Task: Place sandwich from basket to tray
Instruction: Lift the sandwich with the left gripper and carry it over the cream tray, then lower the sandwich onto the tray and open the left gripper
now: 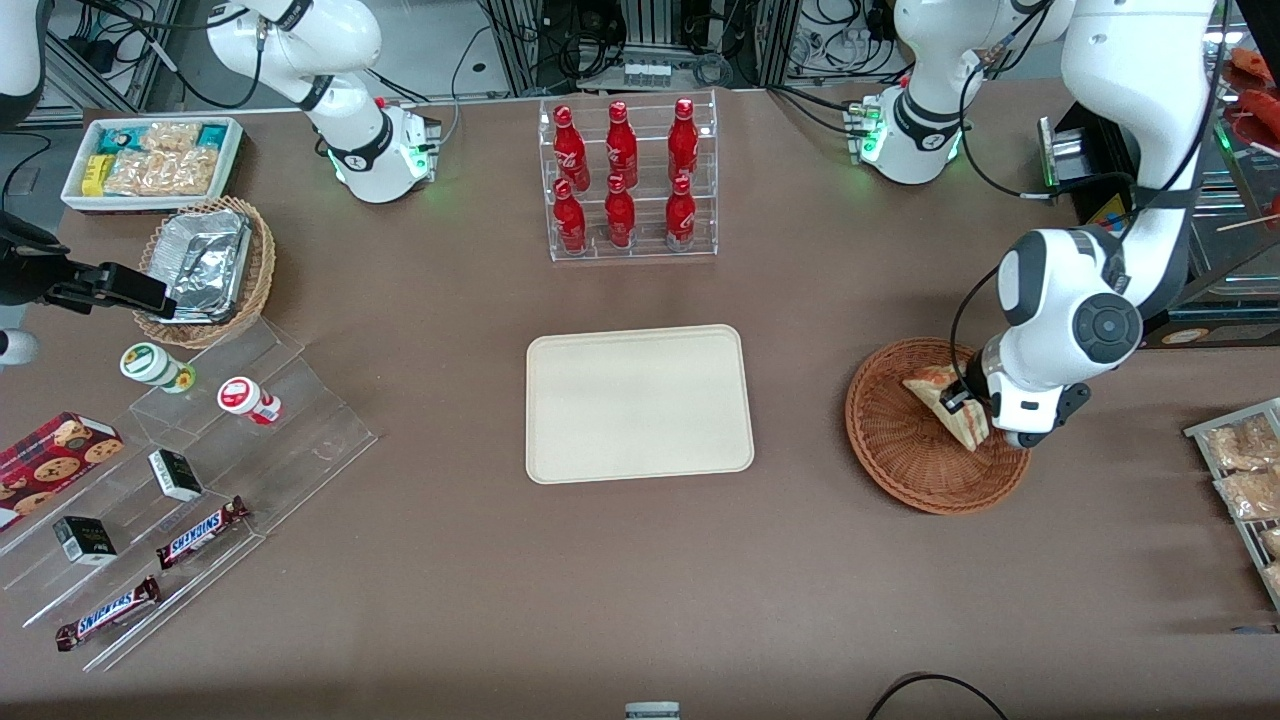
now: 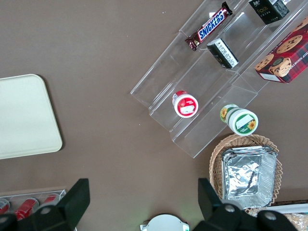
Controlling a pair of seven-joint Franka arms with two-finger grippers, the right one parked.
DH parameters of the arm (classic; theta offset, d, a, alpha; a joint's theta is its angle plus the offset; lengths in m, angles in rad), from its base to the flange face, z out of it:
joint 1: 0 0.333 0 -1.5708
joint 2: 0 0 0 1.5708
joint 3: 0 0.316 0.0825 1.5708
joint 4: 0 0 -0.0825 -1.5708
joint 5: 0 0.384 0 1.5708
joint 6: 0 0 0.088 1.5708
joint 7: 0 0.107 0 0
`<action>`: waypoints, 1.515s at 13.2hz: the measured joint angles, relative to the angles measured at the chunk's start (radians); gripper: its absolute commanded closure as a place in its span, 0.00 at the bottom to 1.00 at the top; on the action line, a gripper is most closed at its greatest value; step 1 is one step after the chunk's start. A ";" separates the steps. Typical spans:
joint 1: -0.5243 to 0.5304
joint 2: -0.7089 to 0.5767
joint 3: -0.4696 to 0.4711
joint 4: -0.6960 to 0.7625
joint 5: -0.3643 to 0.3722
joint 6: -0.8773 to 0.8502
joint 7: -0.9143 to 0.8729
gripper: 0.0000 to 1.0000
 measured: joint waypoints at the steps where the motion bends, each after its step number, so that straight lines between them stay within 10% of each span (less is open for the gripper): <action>1: -0.018 -0.008 -0.001 0.051 0.000 -0.079 0.016 1.00; 9: -0.298 0.041 -0.014 0.212 -0.002 -0.190 0.028 1.00; 20: -0.638 0.489 -0.015 0.699 -0.041 -0.184 -0.171 1.00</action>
